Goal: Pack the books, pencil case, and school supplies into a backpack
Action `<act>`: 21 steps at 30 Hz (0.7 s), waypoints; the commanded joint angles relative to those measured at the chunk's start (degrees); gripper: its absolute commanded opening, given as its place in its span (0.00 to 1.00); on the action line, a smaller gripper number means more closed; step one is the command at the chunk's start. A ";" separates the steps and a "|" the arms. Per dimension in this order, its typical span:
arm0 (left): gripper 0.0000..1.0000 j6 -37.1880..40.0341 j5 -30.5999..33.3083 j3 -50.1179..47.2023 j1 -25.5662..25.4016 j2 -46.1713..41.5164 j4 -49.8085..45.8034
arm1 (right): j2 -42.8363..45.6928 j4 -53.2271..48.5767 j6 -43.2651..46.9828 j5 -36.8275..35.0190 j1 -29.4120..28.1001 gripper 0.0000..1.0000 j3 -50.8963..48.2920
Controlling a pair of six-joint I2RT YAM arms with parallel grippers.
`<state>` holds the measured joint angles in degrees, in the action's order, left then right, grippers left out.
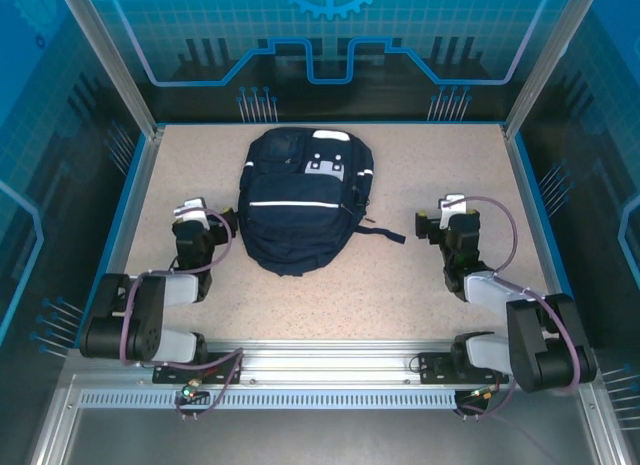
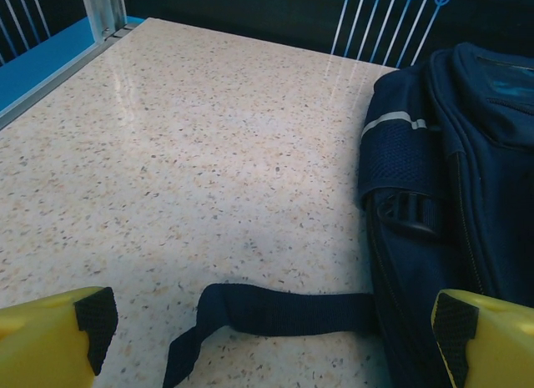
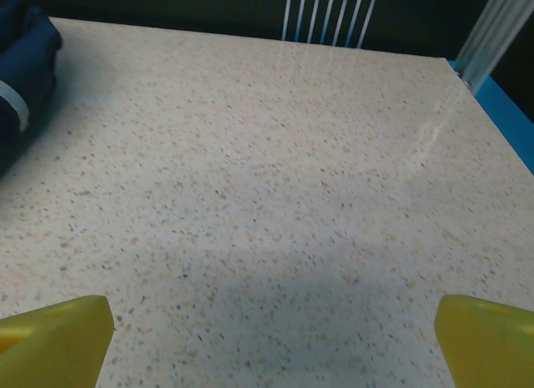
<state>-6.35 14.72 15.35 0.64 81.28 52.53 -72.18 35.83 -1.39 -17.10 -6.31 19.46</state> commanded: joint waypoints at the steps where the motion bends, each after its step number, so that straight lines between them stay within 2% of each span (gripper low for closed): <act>1: 0.99 2.55 -0.22 0.51 -0.79 2.96 7.05 | -2.19 6.82 0.28 5.01 1.85 1.00 -0.39; 5: 0.99 3.54 0.40 3.56 -1.70 4.20 2.70 | -8.08 11.80 -0.97 7.18 2.94 1.00 0.16; 8: 0.99 3.62 0.40 4.92 -1.78 4.45 0.38 | -11.09 10.97 -1.06 7.34 2.91 1.00 2.03; 11: 0.99 3.43 2.50 4.88 -1.92 7.32 3.39 | -13.52 13.16 -1.07 7.05 2.85 1.00 1.90; 21: 0.99 4.68 2.16 5.30 -2.97 7.70 2.76 | -13.77 10.14 -0.91 3.49 1.56 1.00 3.66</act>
<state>-2.81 15.86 19.79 -2.11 88.77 54.30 -85.32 45.04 -1.91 -12.16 -4.23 22.11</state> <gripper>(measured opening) 0.989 0.997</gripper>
